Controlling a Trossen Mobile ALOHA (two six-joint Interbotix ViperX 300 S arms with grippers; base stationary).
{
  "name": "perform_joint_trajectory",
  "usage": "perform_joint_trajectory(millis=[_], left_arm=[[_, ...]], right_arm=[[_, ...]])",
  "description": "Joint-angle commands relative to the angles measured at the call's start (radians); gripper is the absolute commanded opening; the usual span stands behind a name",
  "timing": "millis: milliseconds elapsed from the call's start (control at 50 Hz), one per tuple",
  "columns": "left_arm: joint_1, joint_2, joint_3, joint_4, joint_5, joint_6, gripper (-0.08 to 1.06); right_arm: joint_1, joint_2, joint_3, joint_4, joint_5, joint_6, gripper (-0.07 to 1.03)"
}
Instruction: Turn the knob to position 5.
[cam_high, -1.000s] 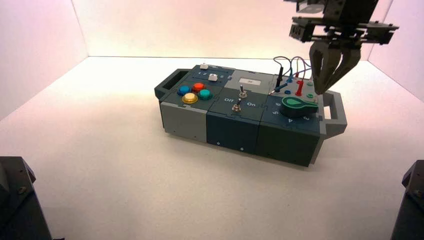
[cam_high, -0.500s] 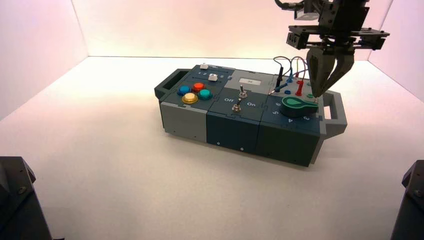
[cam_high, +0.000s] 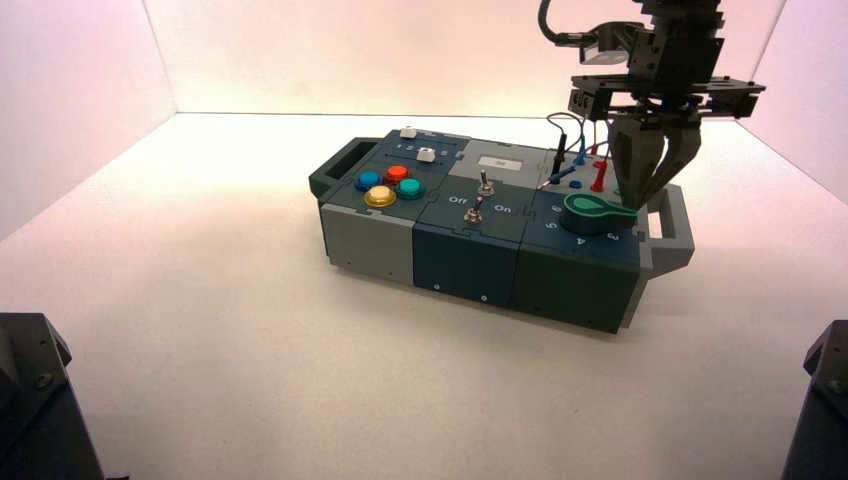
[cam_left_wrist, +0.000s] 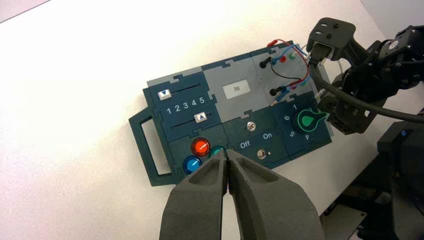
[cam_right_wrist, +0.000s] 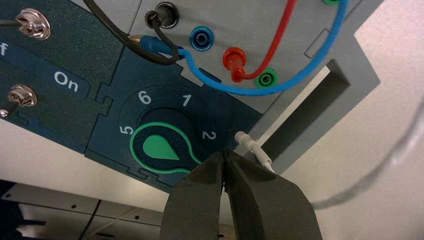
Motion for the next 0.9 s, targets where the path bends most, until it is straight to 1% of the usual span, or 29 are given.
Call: perform_joint_trajectory(millis=[20, 60, 180, 260, 540, 600, 700, 900], left_arm=[[-0.002, -0.026, -0.014, -0.002, -0.003, 0.002, -0.01], [-0.002, -0.026, -0.012, -0.002, -0.005, 0.003, -0.01], [-0.002, -0.026, -0.015, -0.002, -0.003, 0.002, -0.01], [0.000, -0.028, -0.015, -0.002, -0.003, 0.002, -0.01], [0.000, -0.025, -0.020, -0.002, -0.005, 0.003, -0.01], [-0.002, -0.025, -0.020, -0.002, -0.006, 0.002, -0.01], [0.000, -0.025, -0.020, -0.002, -0.006, 0.003, -0.01], [0.000, -0.025, -0.020, -0.002, -0.006, 0.003, -0.01]], right_arm=[[-0.002, -0.014, -0.023, 0.026, 0.008, -0.025, -0.02], [-0.002, -0.012, -0.023, 0.032, 0.008, -0.031, -0.02], [-0.002, -0.008, -0.023, 0.055, 0.017, -0.061, -0.02], [-0.002, -0.006, -0.023, 0.064, 0.025, -0.074, -0.02], [0.003, -0.005, -0.021, 0.077, 0.060, -0.094, -0.02], [0.014, -0.006, -0.021, 0.095, 0.067, -0.103, -0.02], [0.028, -0.003, -0.023, 0.109, 0.069, -0.112, -0.02], [0.052, -0.002, -0.021, 0.133, 0.072, -0.114, -0.02]])
